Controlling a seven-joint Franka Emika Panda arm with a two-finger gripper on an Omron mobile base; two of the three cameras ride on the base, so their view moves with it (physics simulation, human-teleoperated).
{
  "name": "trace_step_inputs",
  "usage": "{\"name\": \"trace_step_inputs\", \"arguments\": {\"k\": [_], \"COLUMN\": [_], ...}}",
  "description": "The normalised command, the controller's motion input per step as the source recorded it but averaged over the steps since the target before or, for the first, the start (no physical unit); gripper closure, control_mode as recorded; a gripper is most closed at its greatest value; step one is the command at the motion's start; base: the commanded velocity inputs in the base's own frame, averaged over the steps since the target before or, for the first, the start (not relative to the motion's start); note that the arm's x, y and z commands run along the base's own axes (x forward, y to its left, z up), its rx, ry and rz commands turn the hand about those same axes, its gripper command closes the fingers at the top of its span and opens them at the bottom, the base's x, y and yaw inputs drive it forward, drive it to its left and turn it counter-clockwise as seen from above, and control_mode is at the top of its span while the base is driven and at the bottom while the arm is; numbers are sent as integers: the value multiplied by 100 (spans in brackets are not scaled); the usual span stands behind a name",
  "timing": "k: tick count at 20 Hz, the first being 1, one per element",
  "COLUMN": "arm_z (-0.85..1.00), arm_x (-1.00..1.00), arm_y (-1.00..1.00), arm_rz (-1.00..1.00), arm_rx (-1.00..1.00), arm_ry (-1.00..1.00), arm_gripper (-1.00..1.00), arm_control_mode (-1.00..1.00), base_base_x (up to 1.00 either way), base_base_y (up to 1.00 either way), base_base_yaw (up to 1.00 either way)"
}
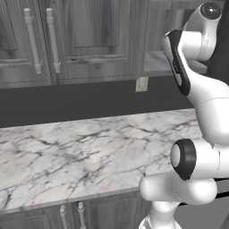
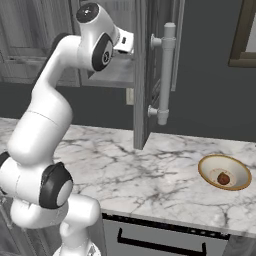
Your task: Pick the pears from the cabinet and place them in one bowl. Pick the potato from the sink and place it in the other bowl.
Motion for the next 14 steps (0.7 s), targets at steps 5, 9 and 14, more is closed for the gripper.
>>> {"name": "trace_step_inputs", "arguments": {"k": [5, 9, 14], "arm_z": [-14, -21, -24], "arm_x": [22, 24, 40], "arm_y": [-17, -23, -19], "arm_rz": [0, 0, 0], "arm_rx": [-5, -3, -1], "arm_ry": [0, 0, 0], "arm_gripper": [-100, -100, -100], "arm_control_mode": [-100, -100, -100], "base_base_x": [0, 0, 0], "base_base_y": [0, 0, 0], "base_base_yaw": [0, 0, 0]}}
